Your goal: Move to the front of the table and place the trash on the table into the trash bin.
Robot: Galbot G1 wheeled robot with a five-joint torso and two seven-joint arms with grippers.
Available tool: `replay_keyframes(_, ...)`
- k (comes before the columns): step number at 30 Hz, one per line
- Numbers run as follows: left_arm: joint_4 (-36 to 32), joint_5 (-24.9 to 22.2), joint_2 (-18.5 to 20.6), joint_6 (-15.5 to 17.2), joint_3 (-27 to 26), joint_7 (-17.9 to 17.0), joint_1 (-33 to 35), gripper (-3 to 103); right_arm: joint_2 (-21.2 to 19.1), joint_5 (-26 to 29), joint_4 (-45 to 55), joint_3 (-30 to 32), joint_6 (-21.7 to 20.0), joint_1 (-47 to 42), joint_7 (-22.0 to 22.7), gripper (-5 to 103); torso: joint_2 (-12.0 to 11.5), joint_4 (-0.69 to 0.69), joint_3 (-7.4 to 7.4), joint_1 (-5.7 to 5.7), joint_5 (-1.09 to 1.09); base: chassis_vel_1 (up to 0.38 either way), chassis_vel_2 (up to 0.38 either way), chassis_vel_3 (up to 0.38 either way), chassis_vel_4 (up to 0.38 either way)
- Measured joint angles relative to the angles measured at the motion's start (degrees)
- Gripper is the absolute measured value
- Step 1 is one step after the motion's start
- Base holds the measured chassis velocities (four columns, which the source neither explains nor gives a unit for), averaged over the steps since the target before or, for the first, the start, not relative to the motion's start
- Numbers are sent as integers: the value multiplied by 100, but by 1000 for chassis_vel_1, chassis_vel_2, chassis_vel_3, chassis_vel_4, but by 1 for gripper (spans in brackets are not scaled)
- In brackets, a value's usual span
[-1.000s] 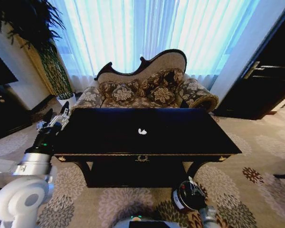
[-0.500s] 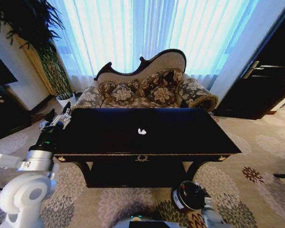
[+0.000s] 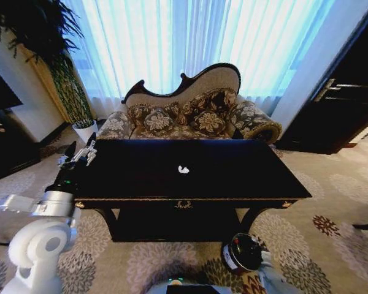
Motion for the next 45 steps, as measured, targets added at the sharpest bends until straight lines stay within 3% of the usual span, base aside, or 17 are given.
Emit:
replay_keyframes(8,-49,-1,8,-12,12,10,5,100,337,-424,413,-35,188,-376,-98,1,1,0,-1,-1,1,0,0,0,0)
replay_keyframes(19,-123,-6,8,-17,-55,13,96,100,285,-669,0,29,374,-121,46,0,1,1,0,-1,0,0,0,0,0)
replay_keyframes(23,-121,-28,7,-26,-87,13,82,100,189,-727,-49,55,376,-103,87,15,1,1,0,0,1,0,0,0,0)
replay_keyframes(25,-112,-35,2,-28,-94,13,71,100,150,-781,-24,56,376,-138,84,15,1,0,0,-1,2,0,0,0,0)
replay_keyframes(27,-98,-49,0,-33,-100,14,66,100,121,-792,30,58,376,-170,75,31,1,0,0,-1,1,0,0,0,0)
replay_keyframes(29,-93,-51,0,-35,-102,14,66,100,118,-792,51,59,376,-182,71,31,1,1,0,-1,1,0,0,0,0)
replay_keyframes(33,-67,-53,0,-40,-98,15,44,100,132,-796,135,56,376,-276,11,53,1,0,0,0,2,0,0,0,0)
replay_keyframes(39,-25,-51,1,-48,-94,17,32,100,180,-796,172,56,396,-314,-19,69,1,1,0,-1,2,0,0,0,0)
replay_keyframes(41,-8,-51,-5,-55,-94,19,19,100,178,-829,182,60,435,-338,-28,85,1,0,0,0,1,0,0,0,0)
replay_keyframes(43,-4,-50,-9,-60,-94,20,16,100,170,-849,189,65,452,-340,-30,85,1,0,0,0,2,0,0,0,0)
replay_keyframes(45,-1,-50,-18,-68,-95,23,16,100,144,-862,229,79,460,-345,-30,96,1,1,0,0,1,0,0,0,0)
